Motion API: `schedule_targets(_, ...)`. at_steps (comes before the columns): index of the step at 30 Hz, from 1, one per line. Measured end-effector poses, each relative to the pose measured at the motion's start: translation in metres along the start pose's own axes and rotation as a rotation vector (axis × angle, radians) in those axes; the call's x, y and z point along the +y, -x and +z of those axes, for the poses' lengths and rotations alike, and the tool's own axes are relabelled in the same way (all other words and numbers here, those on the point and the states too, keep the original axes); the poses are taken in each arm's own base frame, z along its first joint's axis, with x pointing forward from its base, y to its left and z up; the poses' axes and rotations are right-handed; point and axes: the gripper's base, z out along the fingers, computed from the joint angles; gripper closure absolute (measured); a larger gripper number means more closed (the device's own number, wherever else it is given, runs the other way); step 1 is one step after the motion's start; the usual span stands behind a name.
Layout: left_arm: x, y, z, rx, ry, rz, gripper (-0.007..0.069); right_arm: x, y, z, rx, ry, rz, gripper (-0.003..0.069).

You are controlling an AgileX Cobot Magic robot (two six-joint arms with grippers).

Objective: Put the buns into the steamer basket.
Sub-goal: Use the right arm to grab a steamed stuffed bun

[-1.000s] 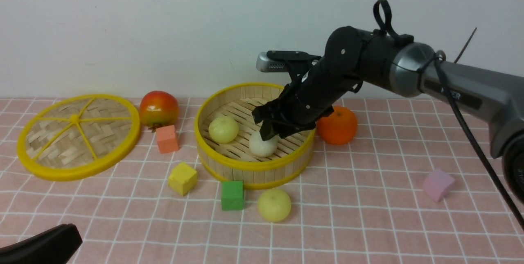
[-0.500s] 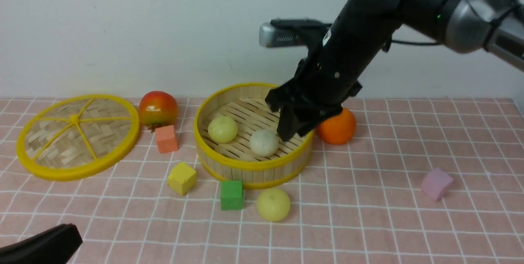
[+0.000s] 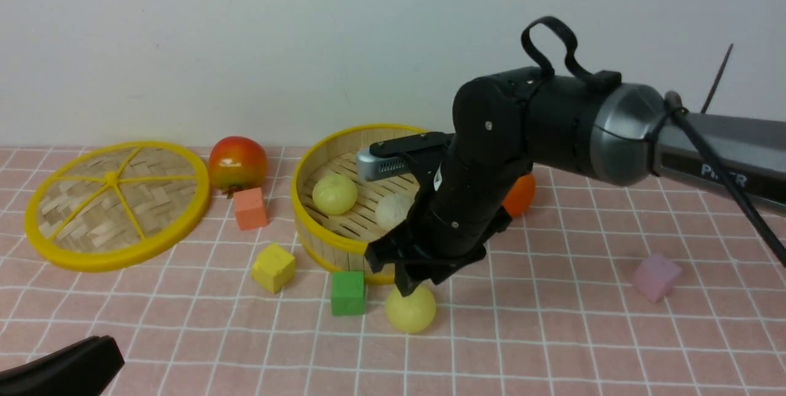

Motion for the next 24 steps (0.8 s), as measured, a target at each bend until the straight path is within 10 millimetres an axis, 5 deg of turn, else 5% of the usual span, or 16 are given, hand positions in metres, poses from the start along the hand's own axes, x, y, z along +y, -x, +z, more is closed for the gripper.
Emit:
schedule_targets(8,0.000,0.000,0.000,0.000,0.000,0.000,0.0530,-0.004,0.000,0.025,0.019,-0.003,0.017,0.0312)
schedule_targets(24,0.000,0.000,0.000,0.000,0.000,0.000,0.0517,-0.008,0.002,0.042,0.007,-0.002,0.021,0.0354)
